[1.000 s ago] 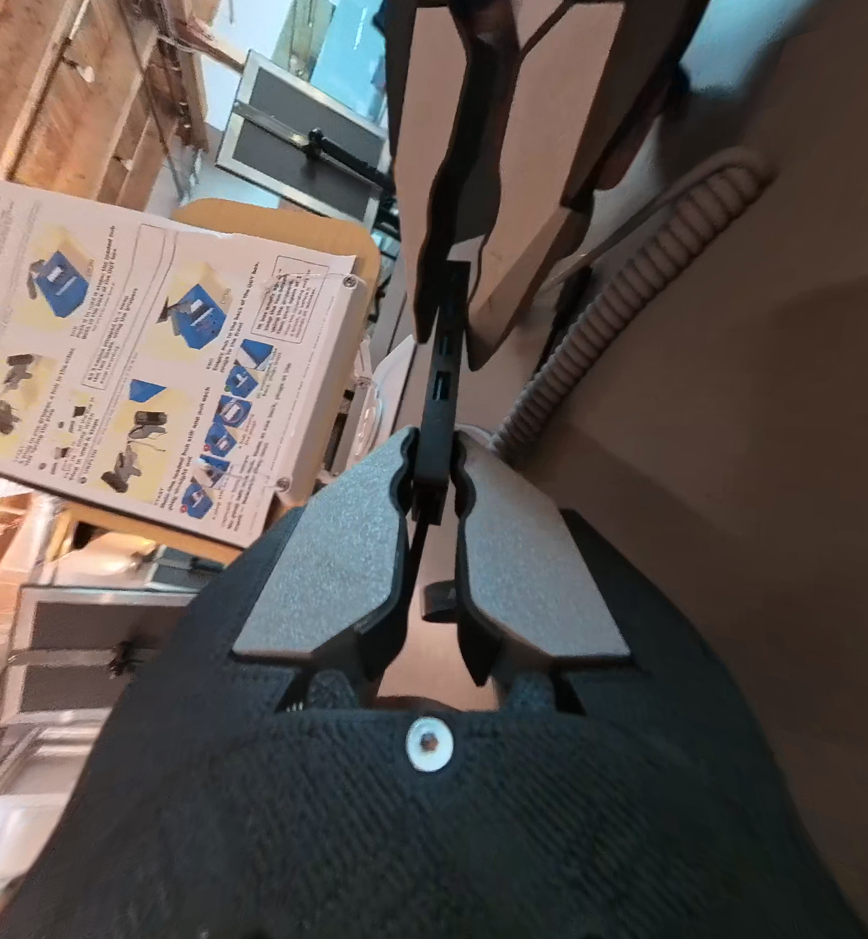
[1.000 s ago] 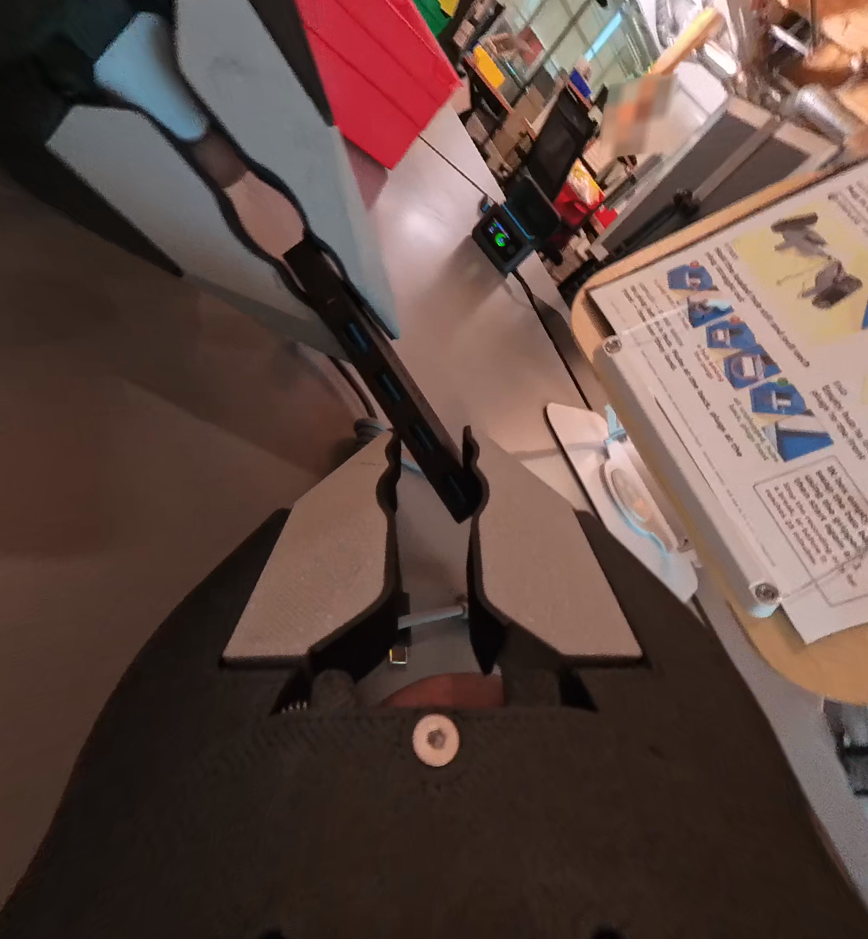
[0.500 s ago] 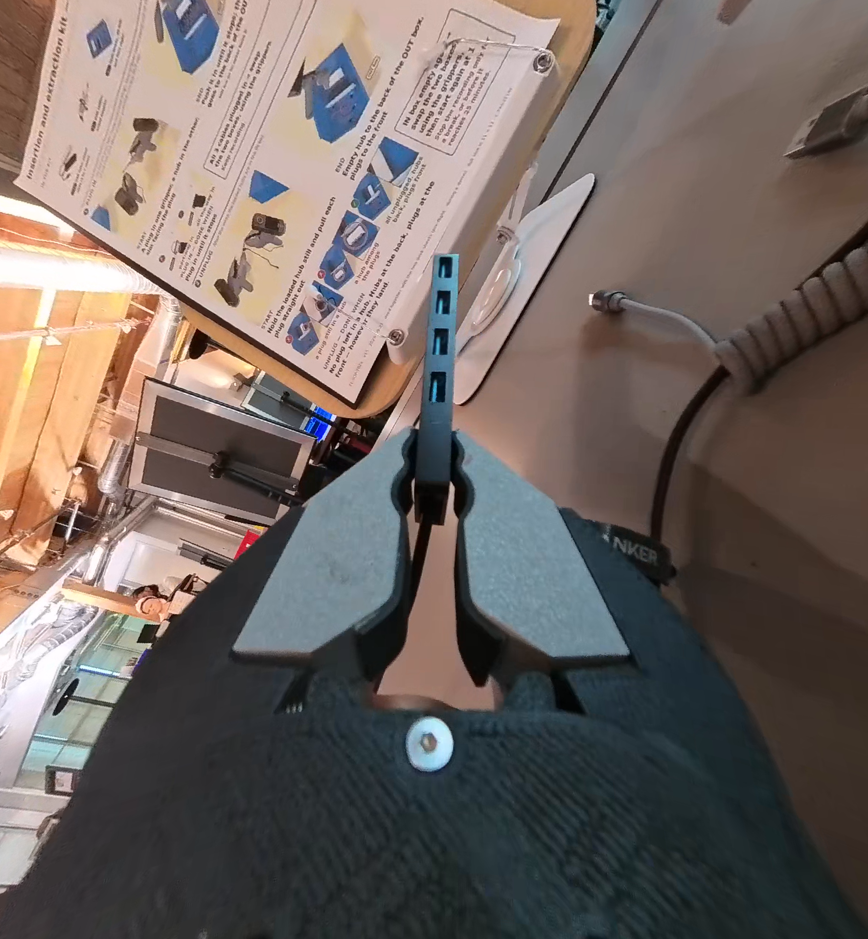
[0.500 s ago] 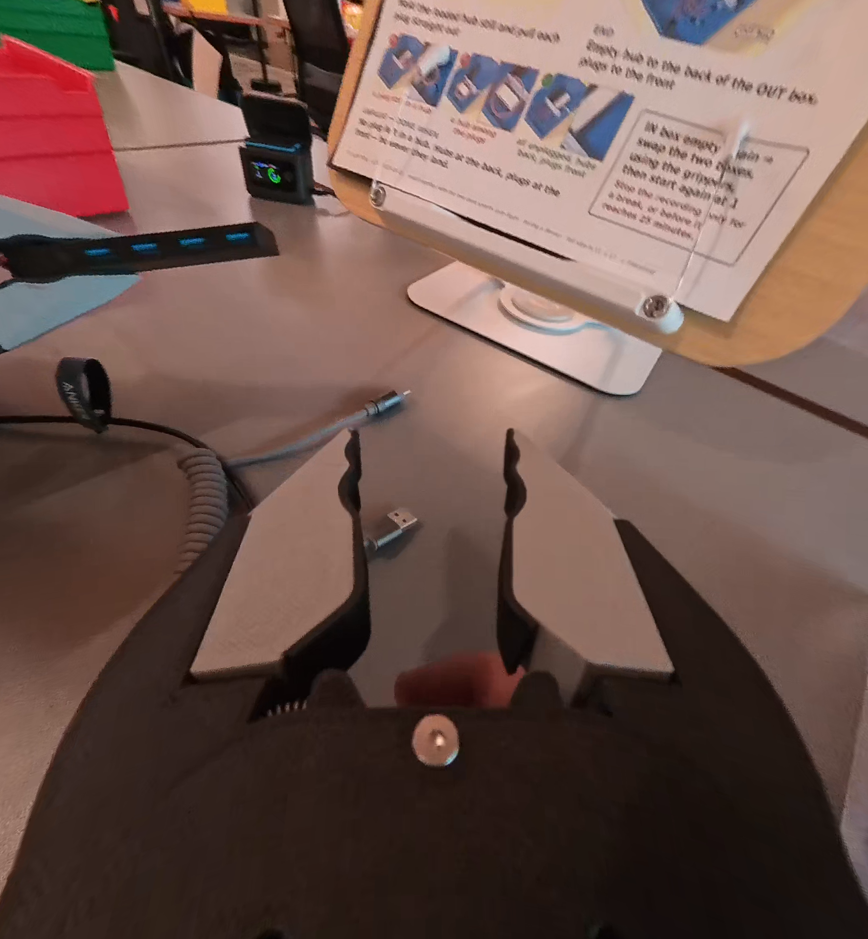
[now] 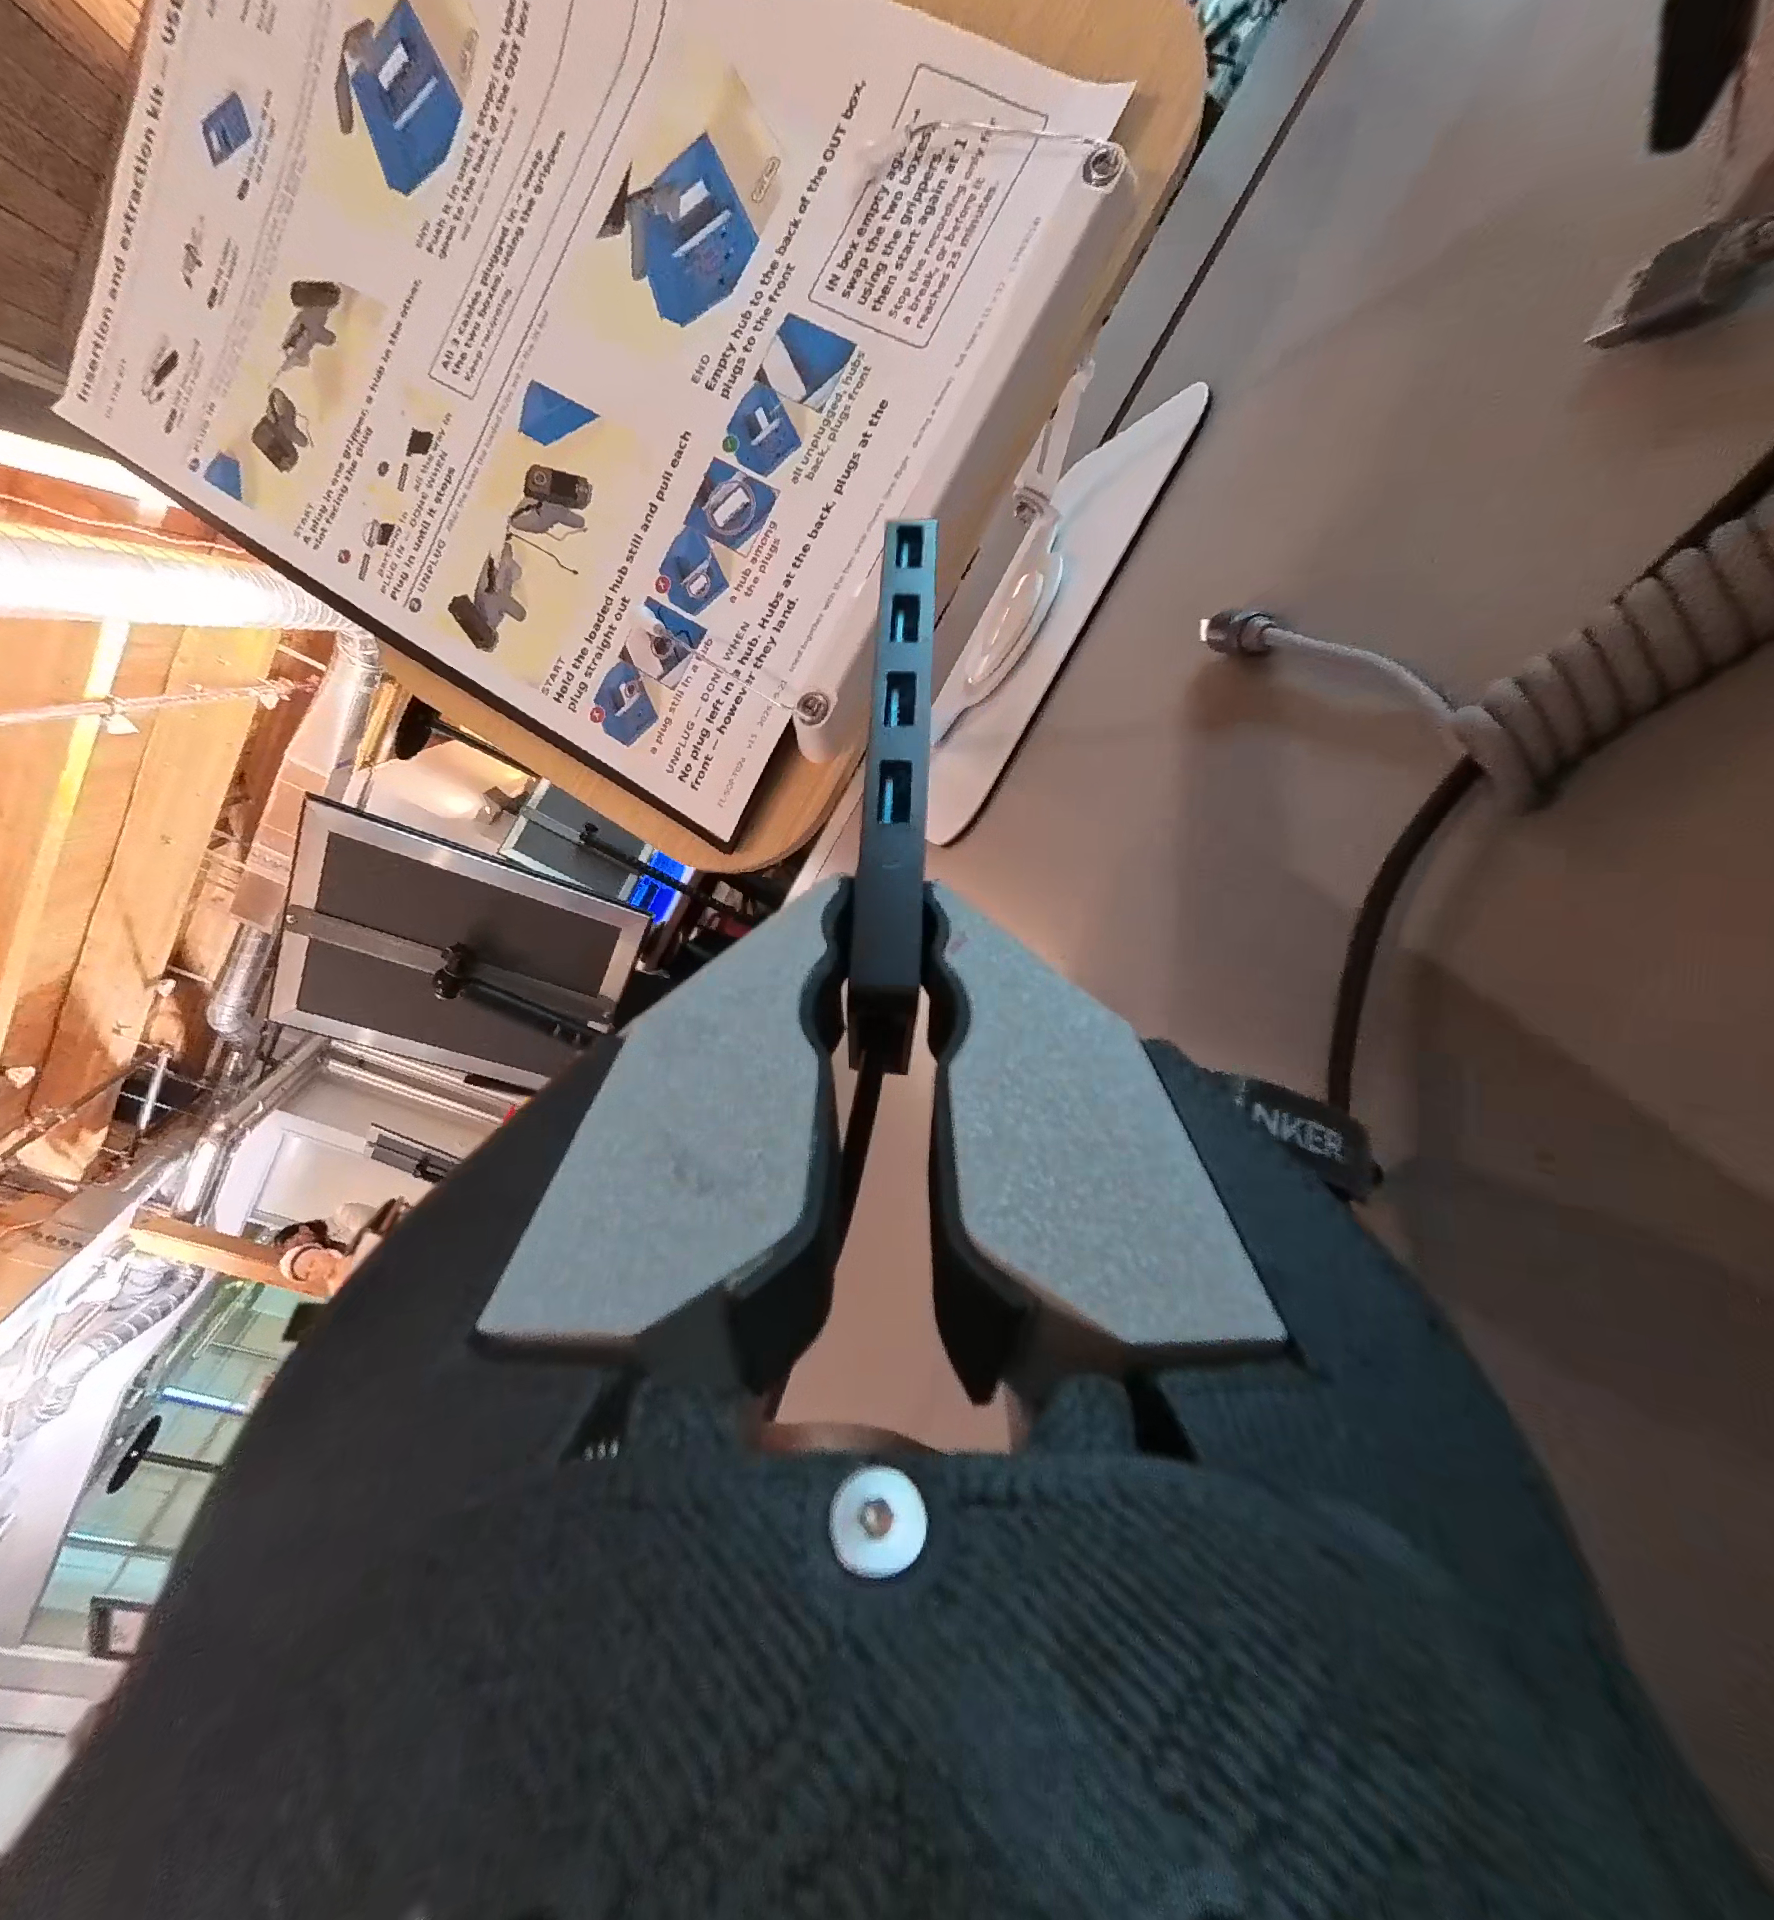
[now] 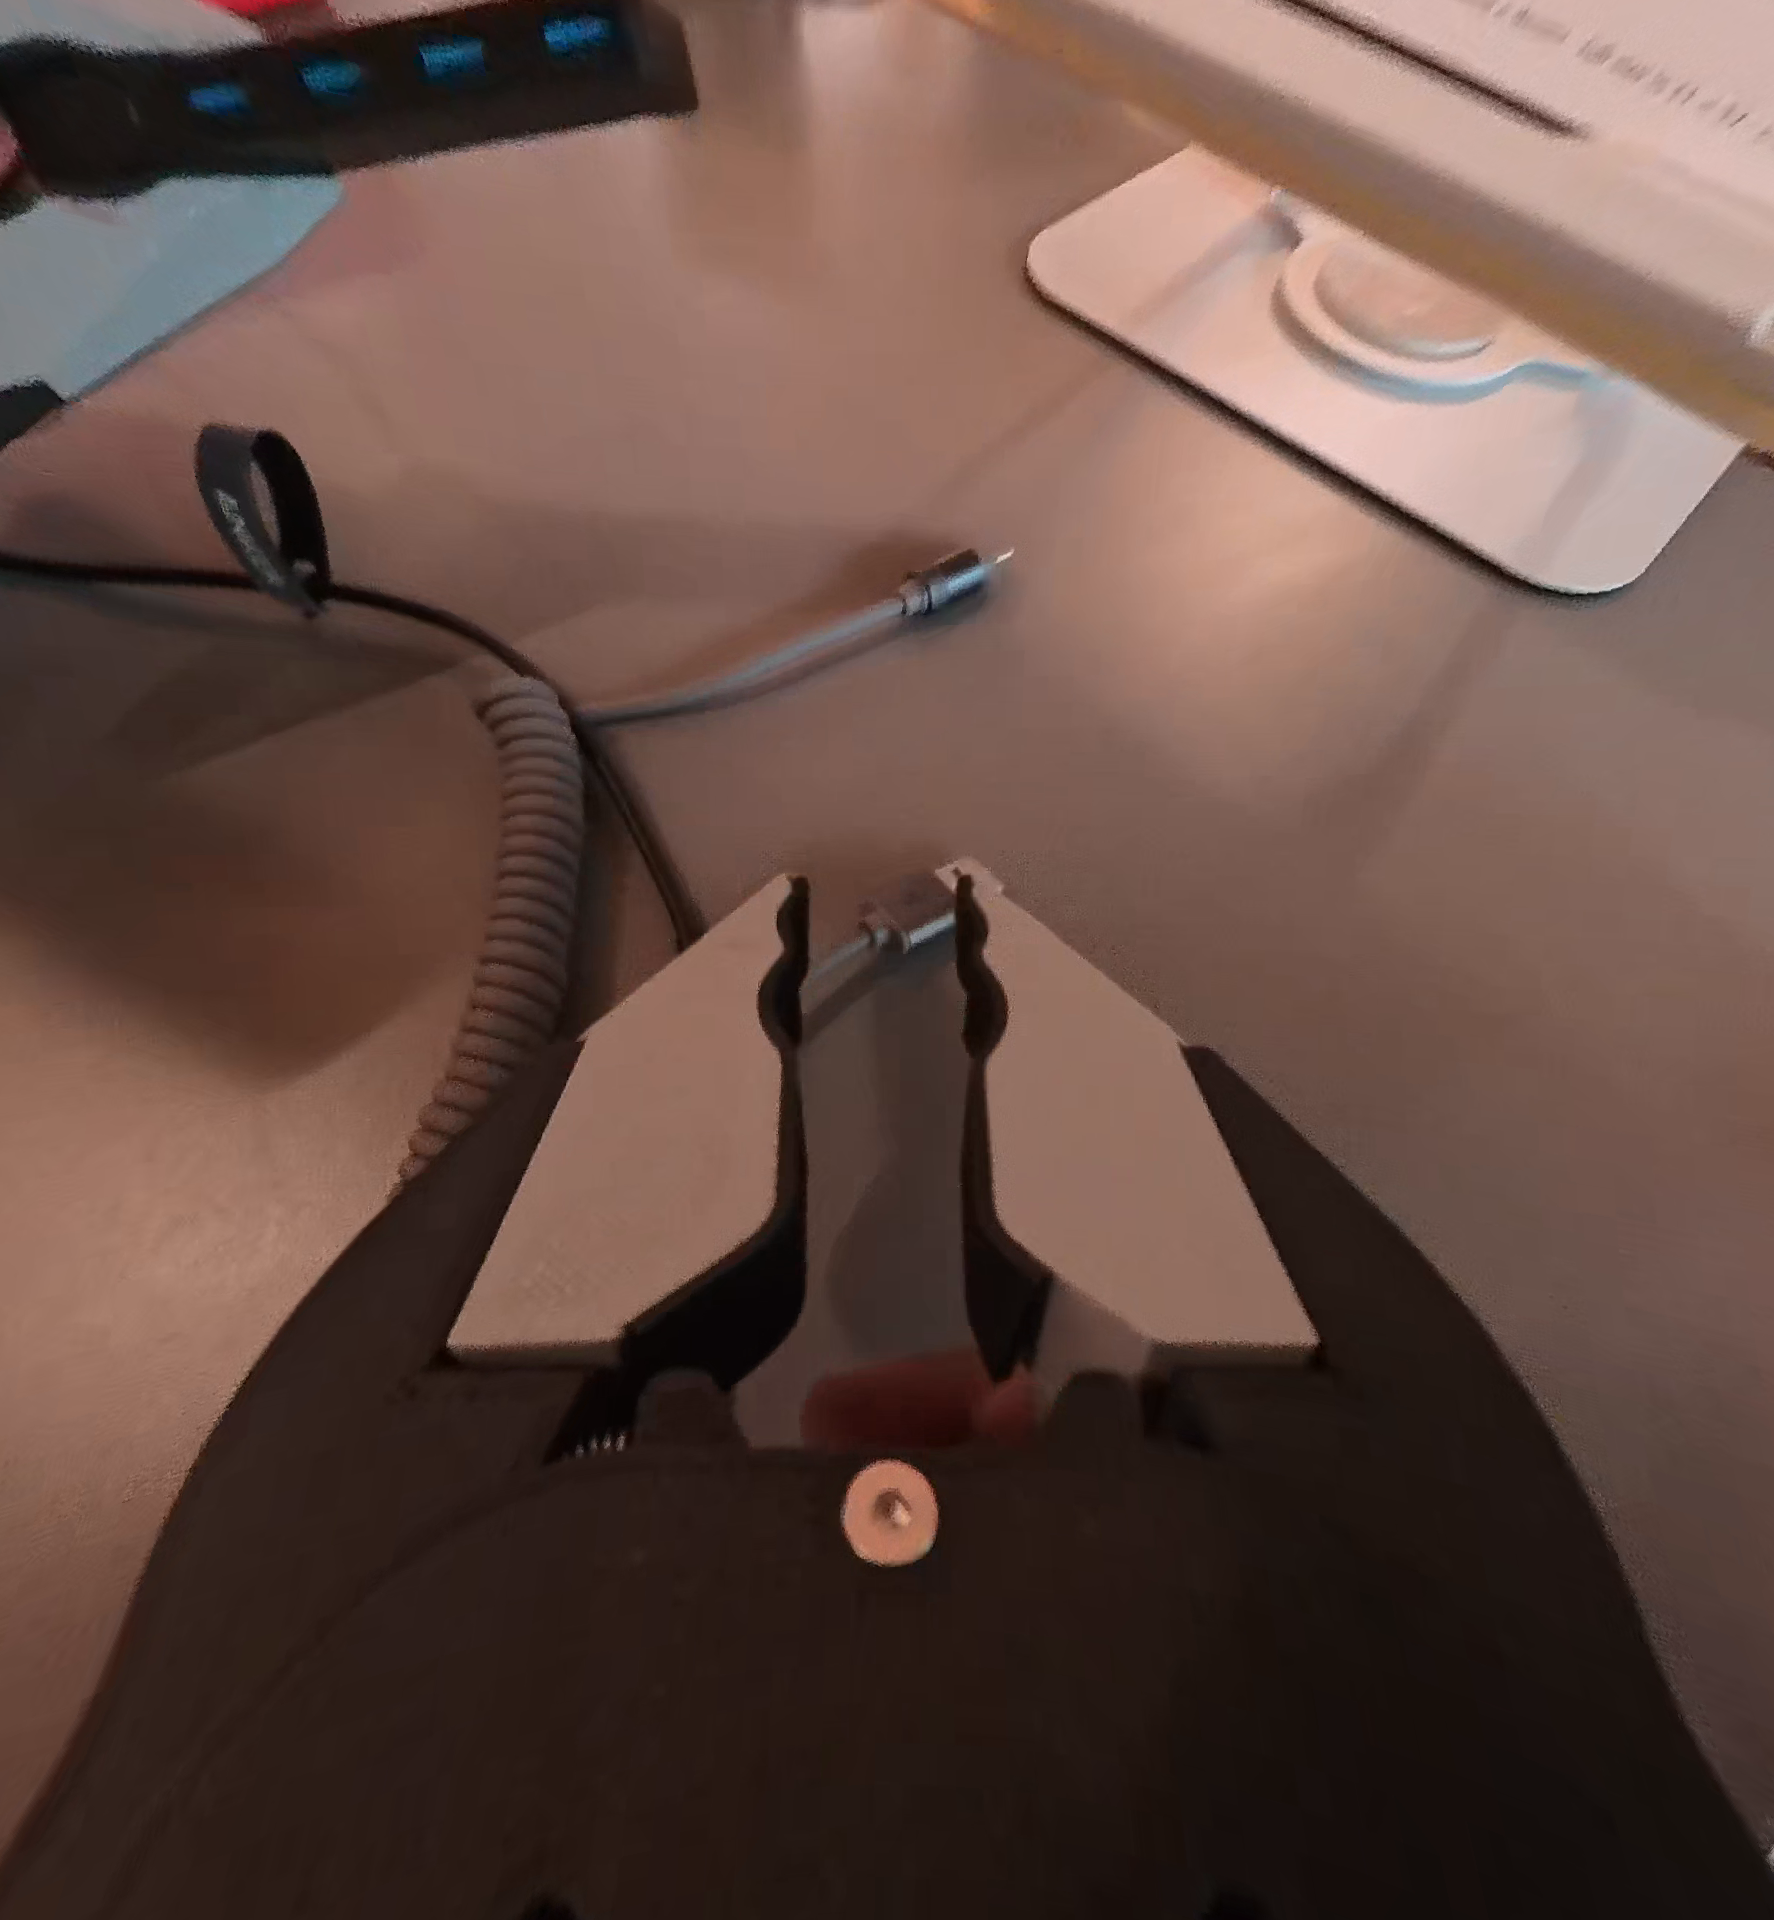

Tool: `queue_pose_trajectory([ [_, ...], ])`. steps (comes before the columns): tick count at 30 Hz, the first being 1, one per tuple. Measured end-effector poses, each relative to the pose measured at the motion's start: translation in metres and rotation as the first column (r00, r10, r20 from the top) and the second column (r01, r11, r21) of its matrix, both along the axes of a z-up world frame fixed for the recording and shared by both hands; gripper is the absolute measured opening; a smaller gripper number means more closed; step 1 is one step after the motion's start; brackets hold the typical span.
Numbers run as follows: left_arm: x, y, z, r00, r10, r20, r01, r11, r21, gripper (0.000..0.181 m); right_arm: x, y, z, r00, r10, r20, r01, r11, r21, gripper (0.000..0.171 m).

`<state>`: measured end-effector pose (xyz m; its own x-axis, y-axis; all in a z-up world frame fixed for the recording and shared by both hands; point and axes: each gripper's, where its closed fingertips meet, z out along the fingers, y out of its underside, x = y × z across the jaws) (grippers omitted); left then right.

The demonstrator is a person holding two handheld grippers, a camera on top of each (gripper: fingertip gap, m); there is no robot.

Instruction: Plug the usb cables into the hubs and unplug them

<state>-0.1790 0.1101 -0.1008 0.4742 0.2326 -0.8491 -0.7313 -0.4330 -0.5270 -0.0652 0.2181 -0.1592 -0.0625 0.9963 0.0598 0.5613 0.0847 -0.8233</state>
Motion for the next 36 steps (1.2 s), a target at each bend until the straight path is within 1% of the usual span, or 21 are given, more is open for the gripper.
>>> queue_pose_trajectory([
  [1, 0.0, 0.0, 0.0, 1.0, -0.001, -0.008, 0.001, 1.0, -0.001, 0.009, 0.0, 0.001, -0.004, 1.0, -0.005, 0.027, 0.004, 1.0, 0.008, 0.031],
  [3, 0.001, 0.0, 0.0, 1.0, -0.001, -0.017, 0.001, 1.0, -0.003, 0.01, -0.001, 0.003, -0.01, 0.998, -0.025, 0.064, 0.024, 0.999, 0.024, 0.047],
  [4, 0.001, 0.001, 0.0, 1.0, -0.003, -0.018, 0.003, 1.0, -0.004, 0.01, -0.001, 0.004, -0.011, 0.997, -0.029, 0.07, 0.027, 0.999, 0.023, 0.05],
  [6, 0.002, 0.001, 0.0, 1.0, -0.009, -0.022, 0.009, 1.0, -0.006, 0.009, -0.001, 0.005, -0.011, 0.997, -0.034, 0.069, 0.033, 0.999, 0.015, 0.049],
  [10, 0.006, 0.003, -0.002, 0.999, -0.024, -0.042, 0.023, 1.0, -0.018, 0.009, 0.0, 0.004, -0.019, 0.992, -0.026, 0.122, 0.026, 1.0, -0.002, 0.042],
  [12, 0.008, 0.004, -0.004, 0.998, -0.026, -0.055, 0.024, 0.999, -0.032, 0.009, 0.0, 0.0, -0.023, 0.989, -0.008, 0.15, 0.008, 1.0, -0.001, 0.031],
  [14, 0.008, 0.005, -0.005, 0.997, -0.021, -0.071, 0.019, 0.999, -0.04, 0.009, 0.0, 0.003, -0.023, 0.988, -0.028, 0.149, 0.024, 0.999, 0.026, 0.018],
  [15, 0.008, 0.005, -0.005, 0.997, -0.019, -0.077, 0.016, 0.999, -0.041, 0.009, 0.0, 0.004, -0.022, 0.989, -0.036, 0.144, 0.03, 0.999, 0.045, 0.015],
  [19, 0.009, 0.004, -0.002, 0.997, -0.019, -0.079, 0.017, 0.999, -0.03, 0.009, -0.009, -0.002, -0.005, 0.999, 0.013, 0.031, -0.017, 0.987, 0.157, 0.011],
  [23, 0.012, 0.004, -0.001, 0.996, -0.033, -0.081, 0.031, 0.999, -0.025, 0.009, -0.016, -0.023, 0.021, 0.986, 0.125, -0.114, -0.096, 0.968, 0.232, 0.01],
  [26, 0.016, 0.007, -0.004, 0.994, -0.043, -0.104, 0.038, 0.998, -0.046, 0.009, -0.017, -0.038, 0.036, 0.962, 0.192, -0.196, -0.135, 0.953, 0.27, 0.01],
  [28, 0.019, 0.01, -0.007, 0.991, -0.049, -0.127, 0.041, 0.997, -0.065, 0.009, -0.017, -0.048, 0.041, 0.952, 0.214, -0.22, -0.155, 0.954, 0.257, 0.01],
  [31, 0.023, 0.013, -0.009, 0.975, -0.044, -0.219, 0.022, 0.994, -0.103, 0.009, -0.021, -0.061, 0.04, 0.95, 0.219, -0.222, -0.177, 0.965, 0.194, 0.01],
  [34, 0.024, 0.015, -0.007, 0.931, -0.005, -0.365, -0.044, 0.991, -0.127, 0.009, -0.025, -0.069, 0.036, 0.956, 0.217, -0.198, -0.176, 0.963, 0.206, 0.01],
  [36, 0.026, 0.017, -0.007, 0.905, 0.003, -0.424, -0.066, 0.989, -0.134, 0.009, -0.026, -0.078, 0.035, 0.954, 0.23, -0.192, -0.188, 0.959, 0.212, 0.01],
])
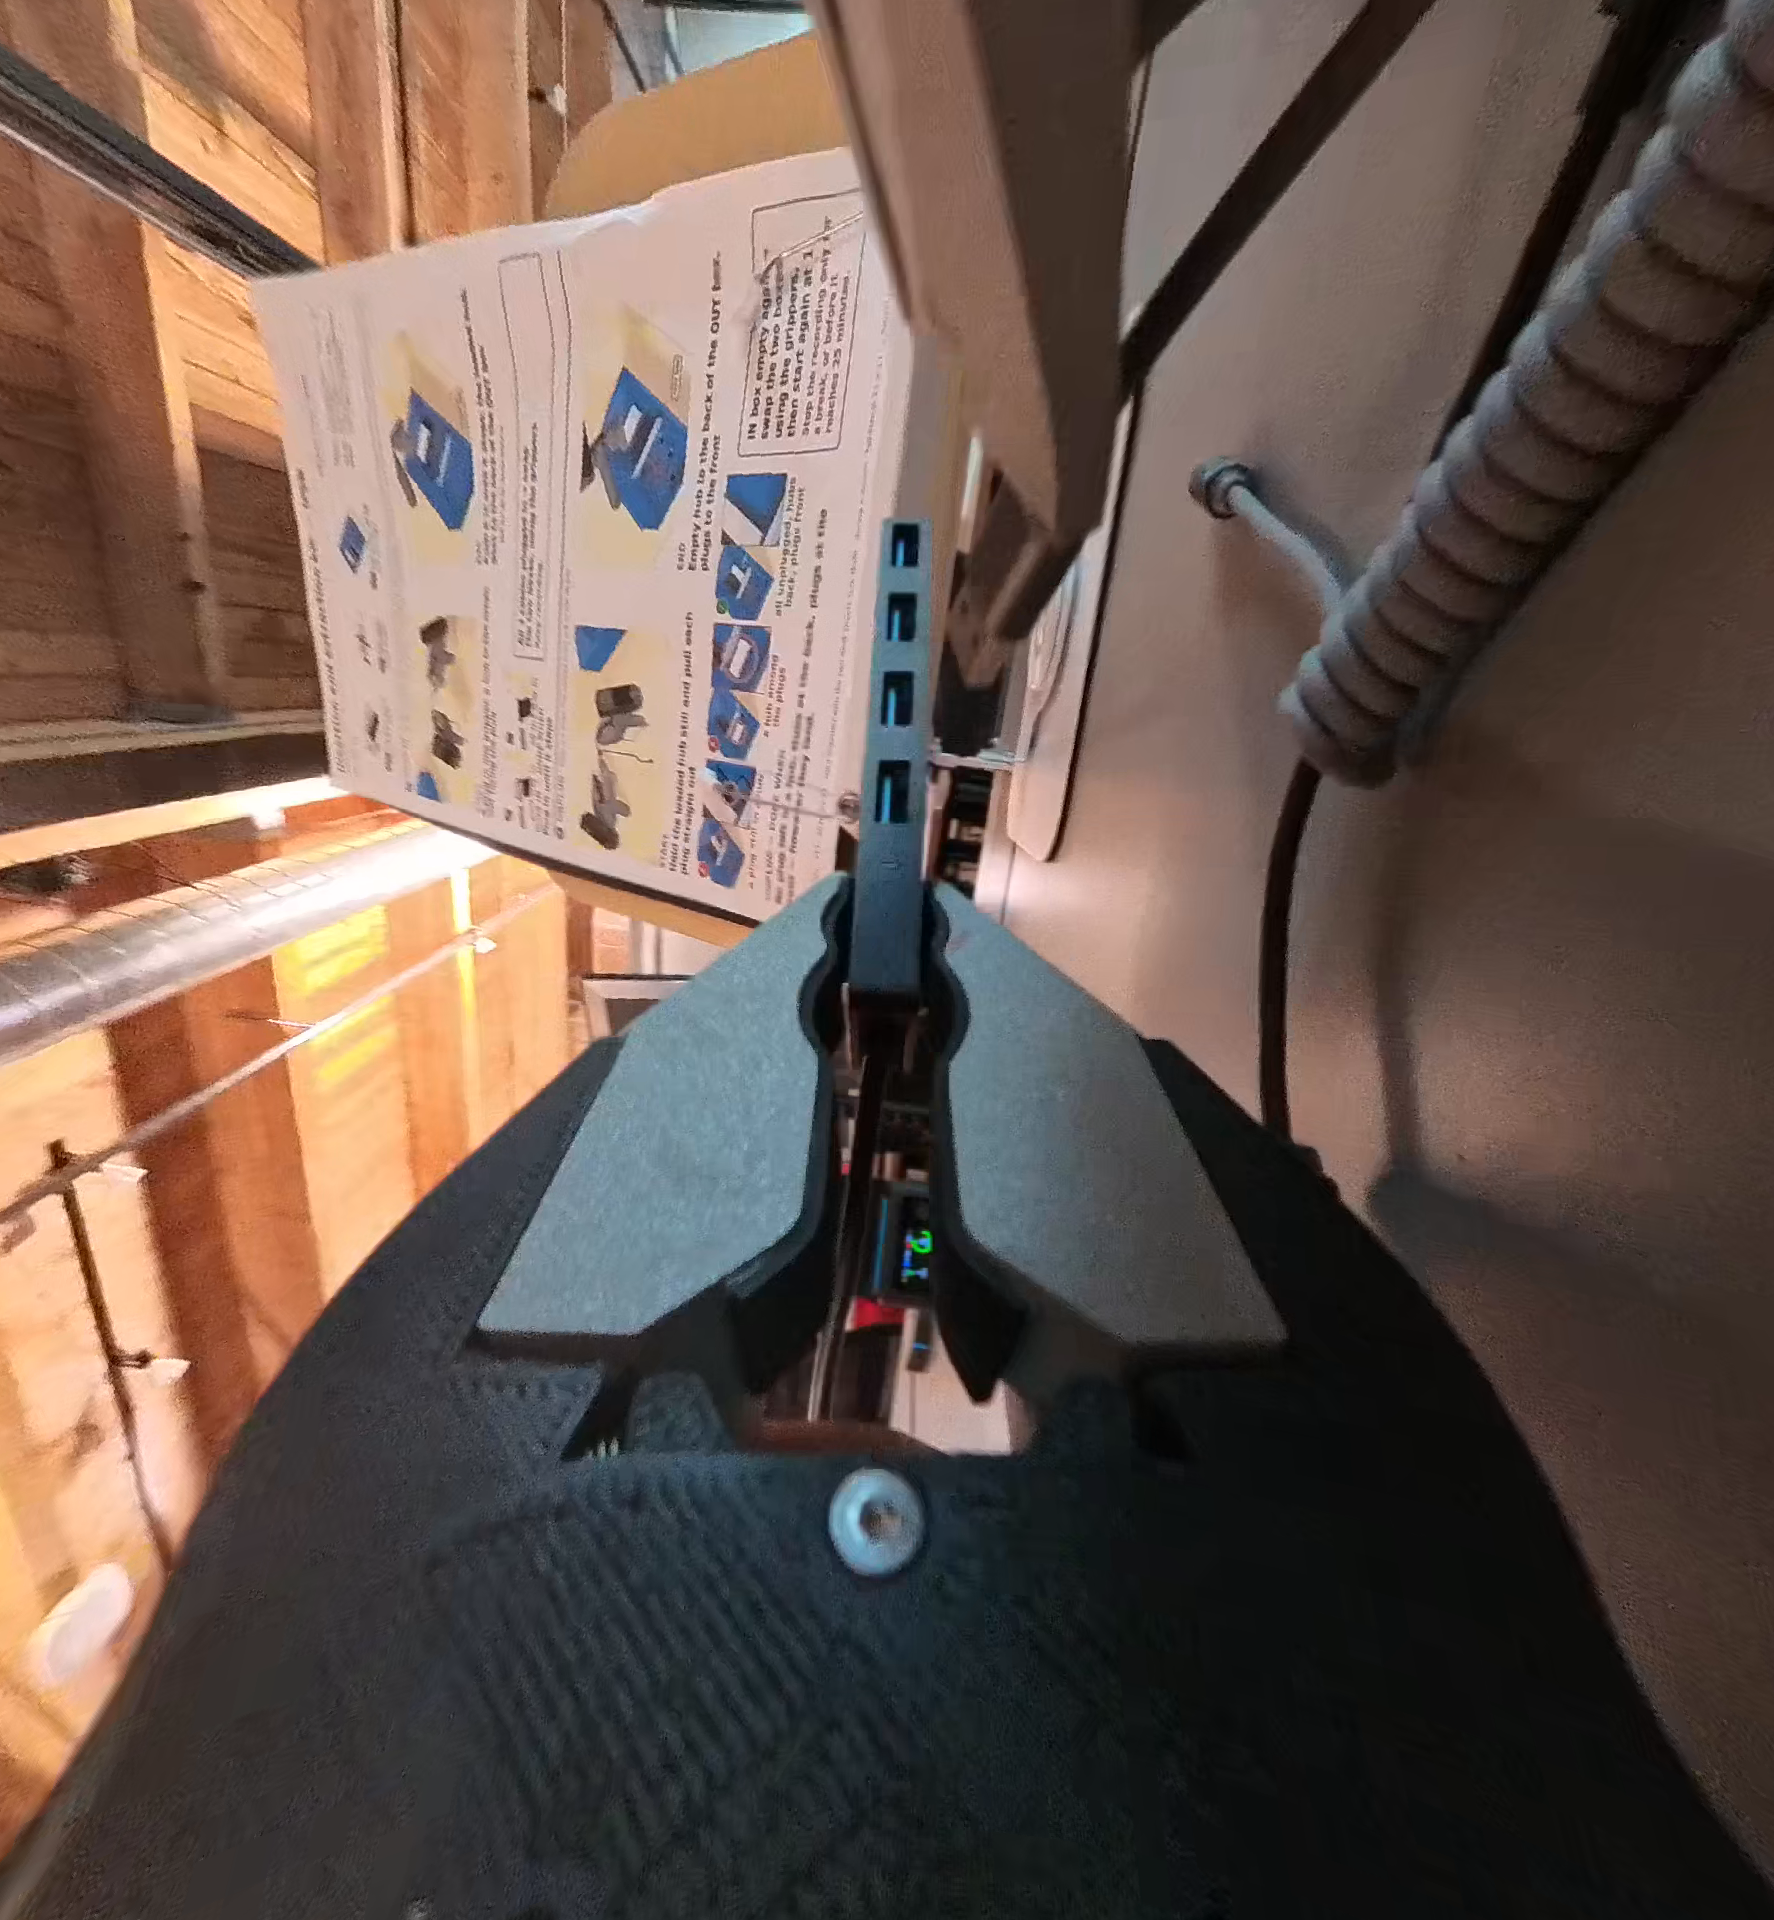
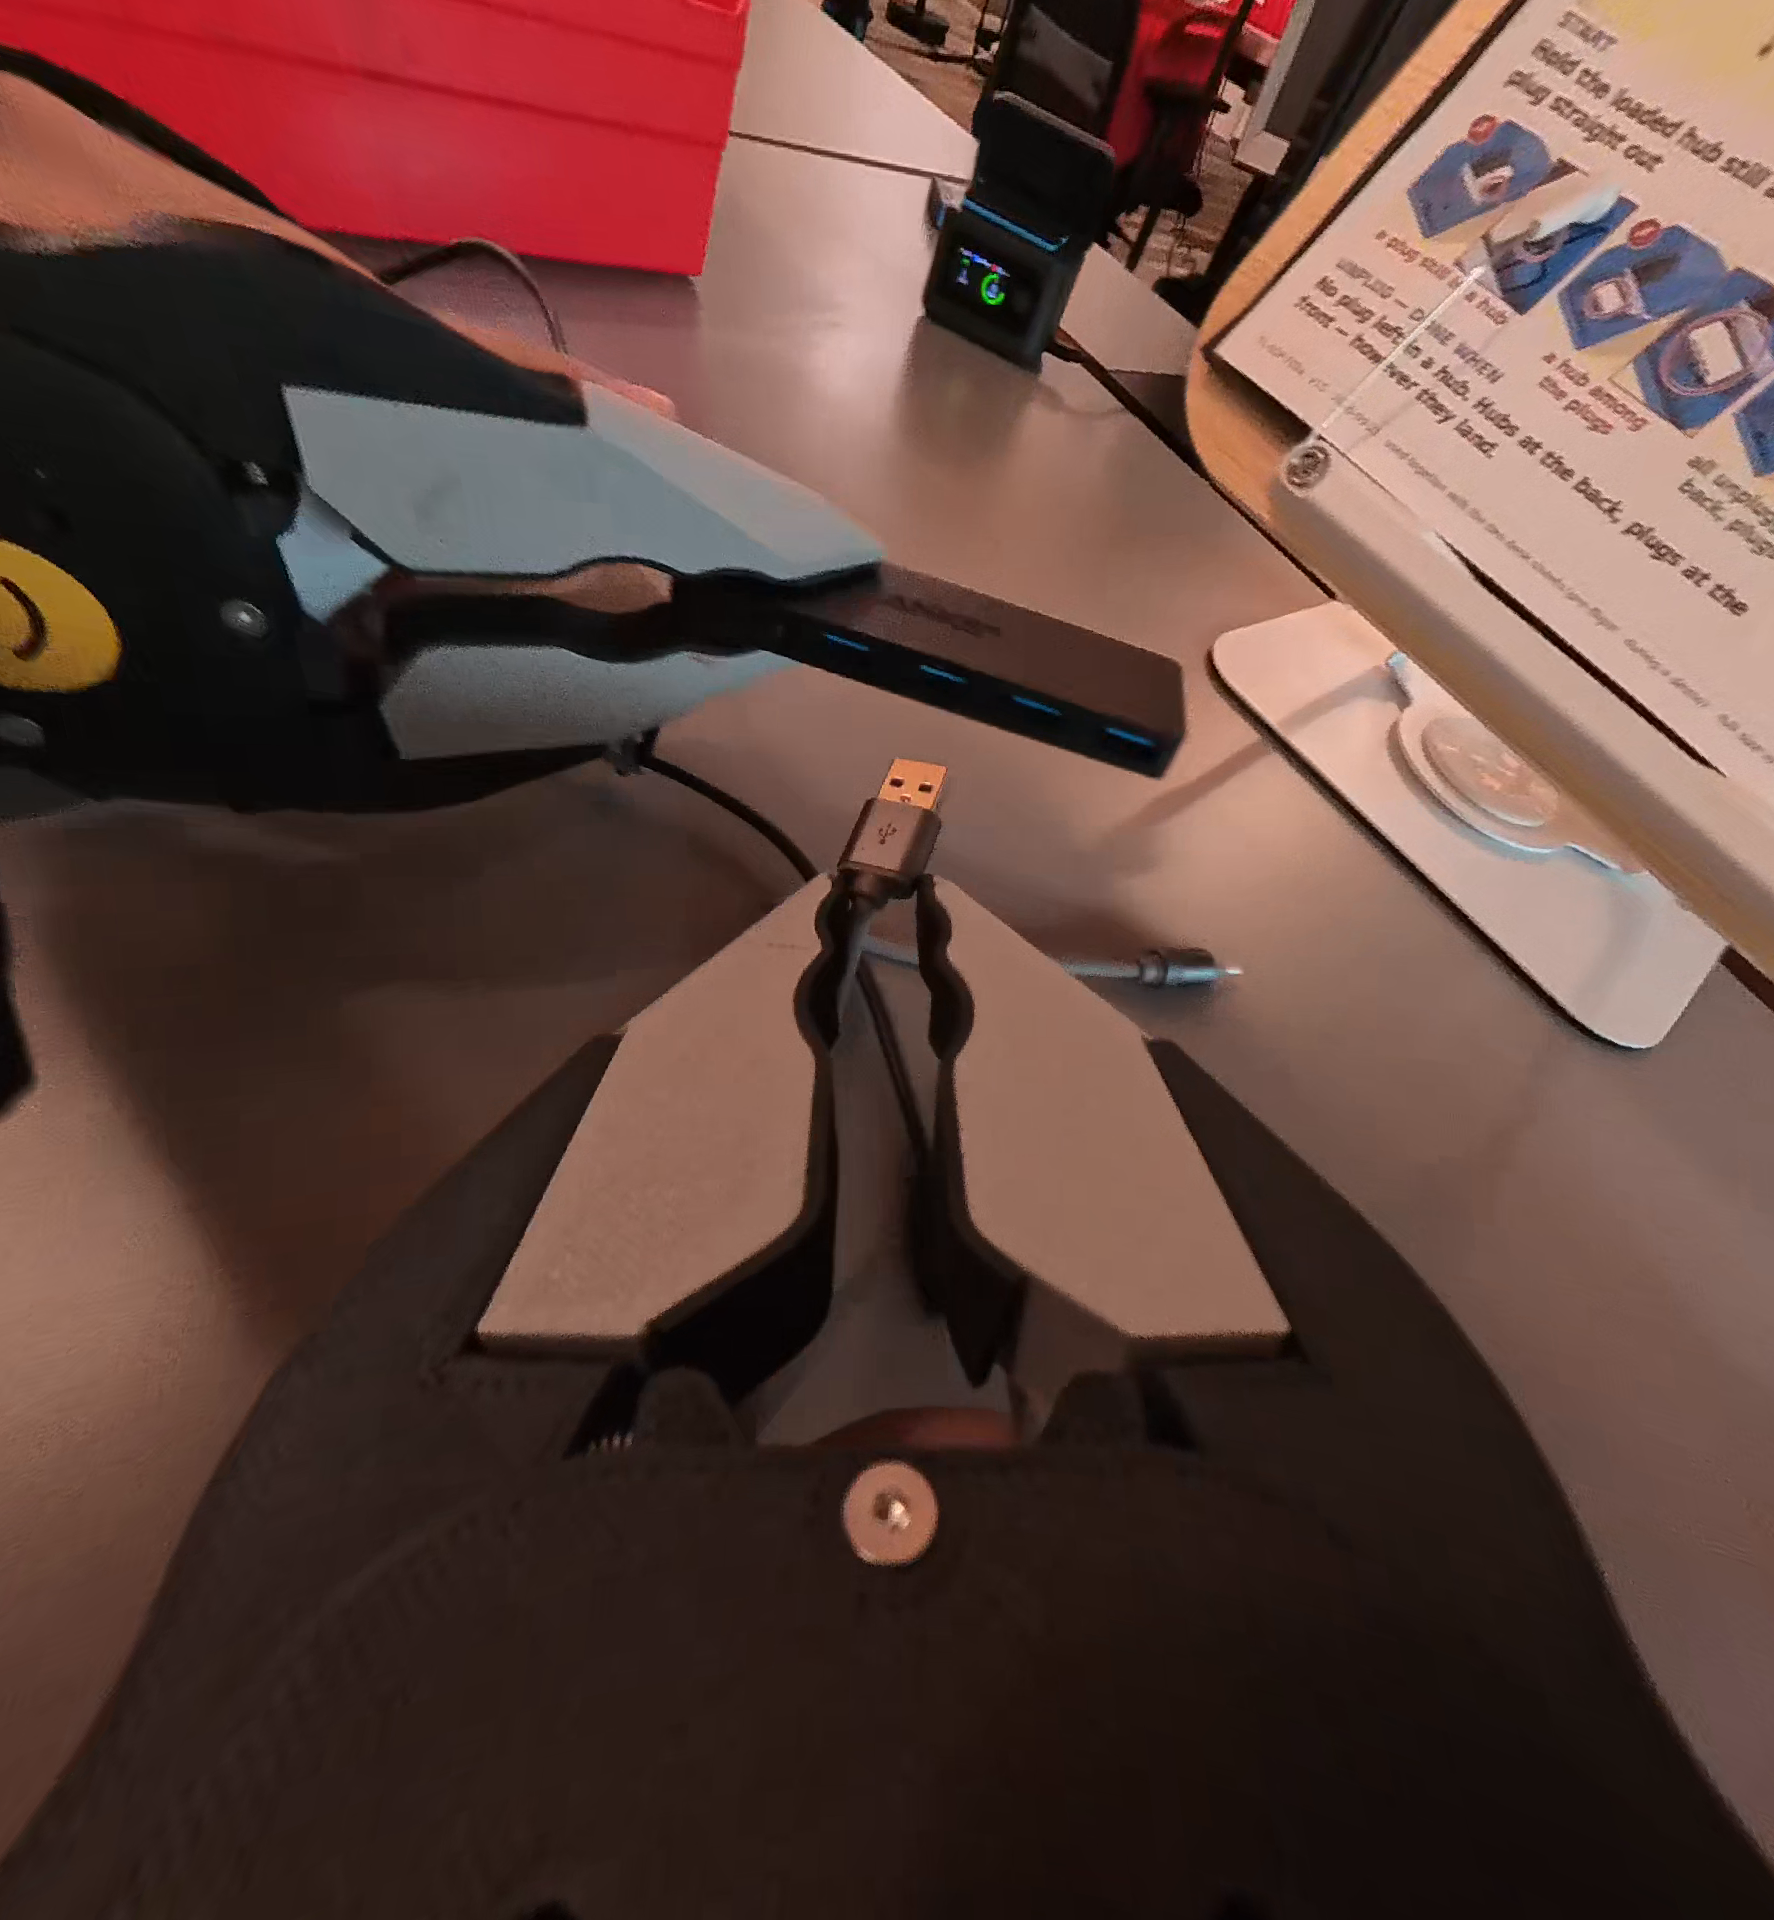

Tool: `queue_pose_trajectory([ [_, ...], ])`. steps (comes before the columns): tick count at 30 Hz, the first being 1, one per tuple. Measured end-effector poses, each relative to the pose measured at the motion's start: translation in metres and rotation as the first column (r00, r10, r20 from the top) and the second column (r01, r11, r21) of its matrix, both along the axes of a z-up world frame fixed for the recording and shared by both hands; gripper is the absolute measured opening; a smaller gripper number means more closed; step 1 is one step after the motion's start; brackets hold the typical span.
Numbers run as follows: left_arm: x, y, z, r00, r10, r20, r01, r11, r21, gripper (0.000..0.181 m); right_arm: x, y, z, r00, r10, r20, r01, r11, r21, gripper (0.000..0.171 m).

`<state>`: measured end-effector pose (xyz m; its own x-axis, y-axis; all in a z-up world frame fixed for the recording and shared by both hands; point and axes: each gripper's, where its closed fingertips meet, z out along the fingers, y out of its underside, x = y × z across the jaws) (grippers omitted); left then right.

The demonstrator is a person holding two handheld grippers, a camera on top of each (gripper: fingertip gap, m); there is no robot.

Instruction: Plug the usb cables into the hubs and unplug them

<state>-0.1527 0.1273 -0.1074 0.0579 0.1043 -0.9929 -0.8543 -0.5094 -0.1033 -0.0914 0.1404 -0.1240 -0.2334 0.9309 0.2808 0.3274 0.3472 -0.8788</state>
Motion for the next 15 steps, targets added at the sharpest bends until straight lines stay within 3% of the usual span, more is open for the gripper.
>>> queue_pose_trajectory([
  [5, 0.003, 0.001, -0.002, 1.0, -0.004, -0.025, 0.004, 1.0, -0.01, 0.009, 0.001, -0.009, 0.0, 0.999, 0.037, 0.003, -0.037, 0.999, -0.011, 0.01],
  [8, 0.001, -0.001, 0.0, 1.0, -0.006, 0.017, 0.006, 1.0, 0.008, 0.009, 0.012, -0.027, 0.02, 0.978, 0.192, -0.084, -0.201, 0.973, -0.11, 0.01],
  [12, -0.002, -0.004, 0.003, 0.998, -0.005, 0.059, 0.003, 0.999, 0.034, 0.009, 0.053, -0.06, 0.074, 0.799, 0.456, -0.393, -0.506, 0.862, -0.028, 0.009],
  [15, -0.004, -0.005, 0.005, 0.997, -0.008, 0.073, 0.004, 0.999, 0.049, 0.009, 0.073, -0.07, 0.089, 0.704, 0.537, -0.465, -0.601, 0.799, 0.012, 0.009],
])
